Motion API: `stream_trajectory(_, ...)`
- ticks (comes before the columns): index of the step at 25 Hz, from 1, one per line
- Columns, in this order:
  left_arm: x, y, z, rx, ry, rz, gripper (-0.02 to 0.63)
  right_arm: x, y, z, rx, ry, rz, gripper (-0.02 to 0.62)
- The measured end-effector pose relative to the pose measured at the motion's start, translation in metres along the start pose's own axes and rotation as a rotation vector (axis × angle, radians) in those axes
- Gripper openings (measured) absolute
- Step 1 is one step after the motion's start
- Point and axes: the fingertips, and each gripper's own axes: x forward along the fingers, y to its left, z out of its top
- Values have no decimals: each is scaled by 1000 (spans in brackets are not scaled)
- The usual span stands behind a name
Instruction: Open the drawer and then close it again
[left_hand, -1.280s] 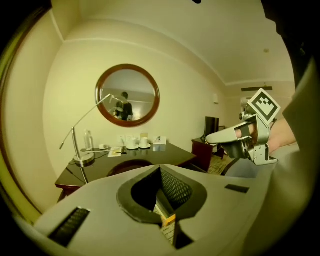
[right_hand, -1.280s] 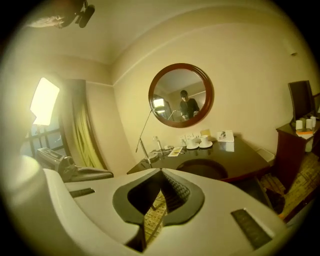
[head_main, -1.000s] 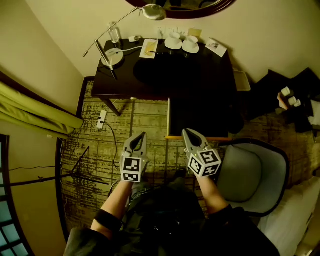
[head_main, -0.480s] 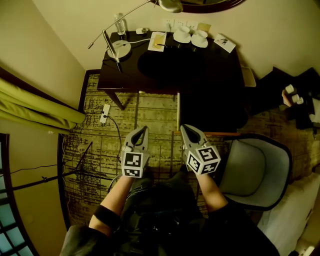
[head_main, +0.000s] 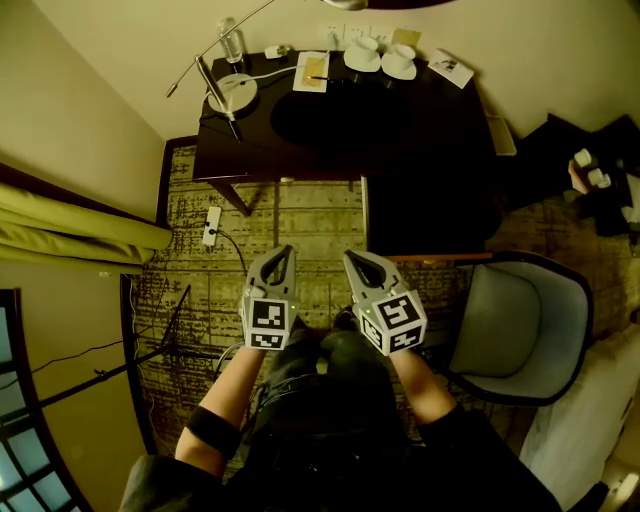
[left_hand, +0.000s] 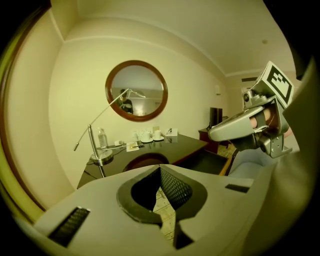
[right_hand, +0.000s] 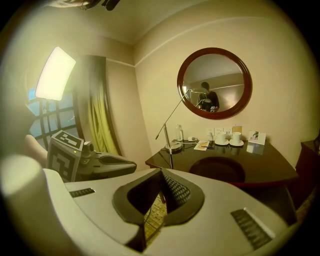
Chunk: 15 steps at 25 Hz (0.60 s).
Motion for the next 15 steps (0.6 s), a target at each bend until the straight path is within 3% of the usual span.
stream_trajectory(8, 27, 14, -11, 164, 24, 77, 28, 38, -11, -13, -32, 17, 127, 0)
stream_trajectory(15, 57, 24, -39, 333, 54, 10, 60, 61, -14, -30, 12, 8, 107, 0)
